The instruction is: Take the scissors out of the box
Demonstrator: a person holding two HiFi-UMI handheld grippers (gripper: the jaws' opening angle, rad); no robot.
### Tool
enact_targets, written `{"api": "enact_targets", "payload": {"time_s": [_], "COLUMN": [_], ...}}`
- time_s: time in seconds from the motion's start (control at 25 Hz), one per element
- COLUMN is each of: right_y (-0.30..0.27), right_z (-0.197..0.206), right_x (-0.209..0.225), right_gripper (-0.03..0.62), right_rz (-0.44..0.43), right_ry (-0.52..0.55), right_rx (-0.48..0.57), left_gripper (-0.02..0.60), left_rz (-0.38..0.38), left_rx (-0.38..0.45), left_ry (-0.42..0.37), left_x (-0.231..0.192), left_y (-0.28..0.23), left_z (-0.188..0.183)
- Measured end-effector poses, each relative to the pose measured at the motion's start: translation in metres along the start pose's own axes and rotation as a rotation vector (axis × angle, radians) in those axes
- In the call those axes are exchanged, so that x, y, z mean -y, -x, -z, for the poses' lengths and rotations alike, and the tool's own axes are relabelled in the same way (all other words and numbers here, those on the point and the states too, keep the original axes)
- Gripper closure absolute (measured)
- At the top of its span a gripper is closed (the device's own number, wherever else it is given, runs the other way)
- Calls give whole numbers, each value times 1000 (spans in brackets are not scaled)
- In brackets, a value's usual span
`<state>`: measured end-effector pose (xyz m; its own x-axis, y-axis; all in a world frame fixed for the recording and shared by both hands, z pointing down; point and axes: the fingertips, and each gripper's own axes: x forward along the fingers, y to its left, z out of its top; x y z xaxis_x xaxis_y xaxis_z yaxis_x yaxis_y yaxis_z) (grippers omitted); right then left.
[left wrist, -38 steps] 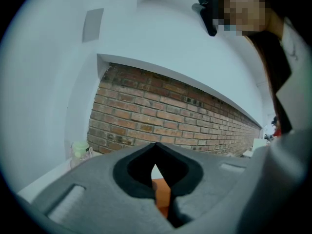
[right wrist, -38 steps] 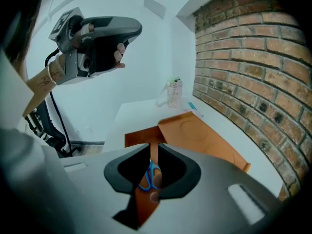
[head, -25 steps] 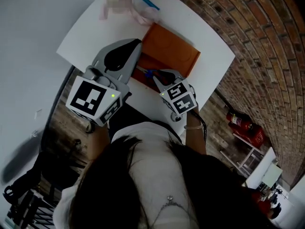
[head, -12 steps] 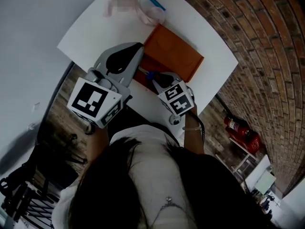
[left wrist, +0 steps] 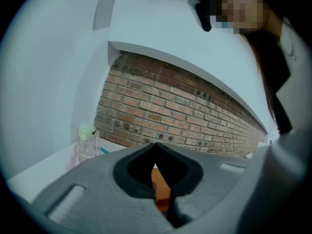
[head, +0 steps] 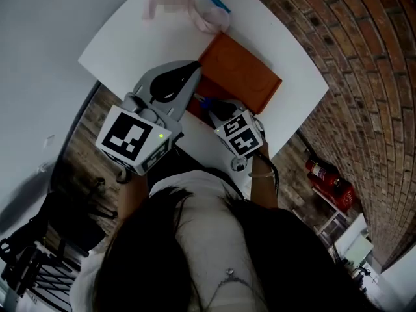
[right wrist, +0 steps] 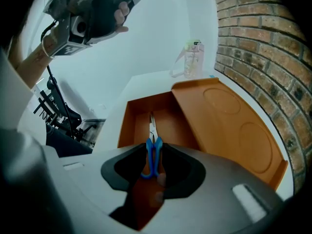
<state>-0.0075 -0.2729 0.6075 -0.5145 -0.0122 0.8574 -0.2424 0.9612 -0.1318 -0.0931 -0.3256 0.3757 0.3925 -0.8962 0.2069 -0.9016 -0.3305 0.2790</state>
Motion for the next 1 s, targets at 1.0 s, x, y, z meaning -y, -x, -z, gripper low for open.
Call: {"api": "enact_targets", "payload": {"time_s": [1.0], "right_y": [-24], "right_z": [11], "right_x": [0], "right_gripper": [456], "right_rz": [-32], "right_ry": [71], "right_rx": [-104], "left_gripper": [581], "left_rz": [12], "left_rx": [-43], "left_ry": [13], "left_x": [-9], "left_y": [-15], "left_z": [13]}}
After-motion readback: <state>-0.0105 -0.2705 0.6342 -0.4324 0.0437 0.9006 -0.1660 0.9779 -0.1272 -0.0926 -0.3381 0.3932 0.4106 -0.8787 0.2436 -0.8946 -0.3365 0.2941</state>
